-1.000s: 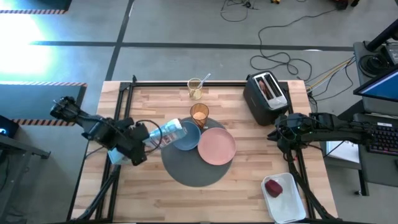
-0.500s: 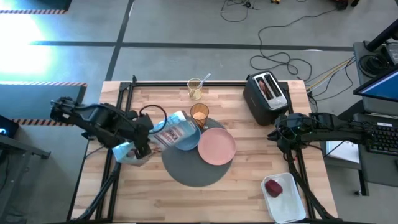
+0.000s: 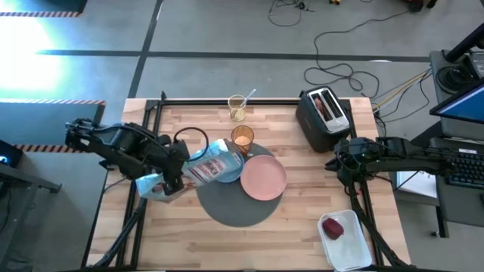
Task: Arrange a breakfast setting
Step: Pour the cereal box into the blue bowl
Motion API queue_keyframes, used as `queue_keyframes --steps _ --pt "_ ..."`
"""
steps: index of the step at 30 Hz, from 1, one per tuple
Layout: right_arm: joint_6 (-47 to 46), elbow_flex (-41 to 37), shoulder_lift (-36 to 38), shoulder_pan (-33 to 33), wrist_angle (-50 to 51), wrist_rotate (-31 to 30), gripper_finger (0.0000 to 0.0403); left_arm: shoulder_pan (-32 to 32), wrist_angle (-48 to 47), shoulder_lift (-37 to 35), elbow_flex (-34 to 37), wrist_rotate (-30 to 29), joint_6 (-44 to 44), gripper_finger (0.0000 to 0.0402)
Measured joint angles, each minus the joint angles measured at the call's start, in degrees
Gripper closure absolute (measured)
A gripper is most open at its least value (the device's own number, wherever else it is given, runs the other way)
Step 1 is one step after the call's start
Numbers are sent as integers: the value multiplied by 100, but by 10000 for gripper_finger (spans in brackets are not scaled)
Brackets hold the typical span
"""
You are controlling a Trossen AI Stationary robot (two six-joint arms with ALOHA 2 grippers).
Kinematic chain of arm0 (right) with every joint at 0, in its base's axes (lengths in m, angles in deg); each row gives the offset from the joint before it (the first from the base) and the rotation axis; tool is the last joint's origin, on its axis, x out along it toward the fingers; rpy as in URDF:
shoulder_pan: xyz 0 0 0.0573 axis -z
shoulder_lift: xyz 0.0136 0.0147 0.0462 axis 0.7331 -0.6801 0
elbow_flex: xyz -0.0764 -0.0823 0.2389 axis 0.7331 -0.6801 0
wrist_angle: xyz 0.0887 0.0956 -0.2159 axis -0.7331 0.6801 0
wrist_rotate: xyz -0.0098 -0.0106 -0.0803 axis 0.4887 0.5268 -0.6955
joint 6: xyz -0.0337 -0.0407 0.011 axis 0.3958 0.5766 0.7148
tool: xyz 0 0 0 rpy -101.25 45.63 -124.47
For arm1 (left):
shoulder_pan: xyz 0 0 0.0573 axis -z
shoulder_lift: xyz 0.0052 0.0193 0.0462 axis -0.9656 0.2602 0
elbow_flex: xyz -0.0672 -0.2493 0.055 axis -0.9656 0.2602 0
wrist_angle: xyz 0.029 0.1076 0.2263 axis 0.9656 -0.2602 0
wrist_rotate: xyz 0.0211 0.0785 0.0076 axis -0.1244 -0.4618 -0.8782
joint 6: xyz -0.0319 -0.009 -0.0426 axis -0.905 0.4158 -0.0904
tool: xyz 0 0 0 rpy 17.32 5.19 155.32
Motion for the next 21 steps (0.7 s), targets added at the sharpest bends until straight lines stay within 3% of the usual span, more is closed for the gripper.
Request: queue_keyframes --steps 8,21 --pt "1 0 0 0 -2 0 330 -218 -1 -51 26 645 -17 349" --pt "1 0 0 0 -1 0 330 -1147 5 -62 41 1565 -85 349"
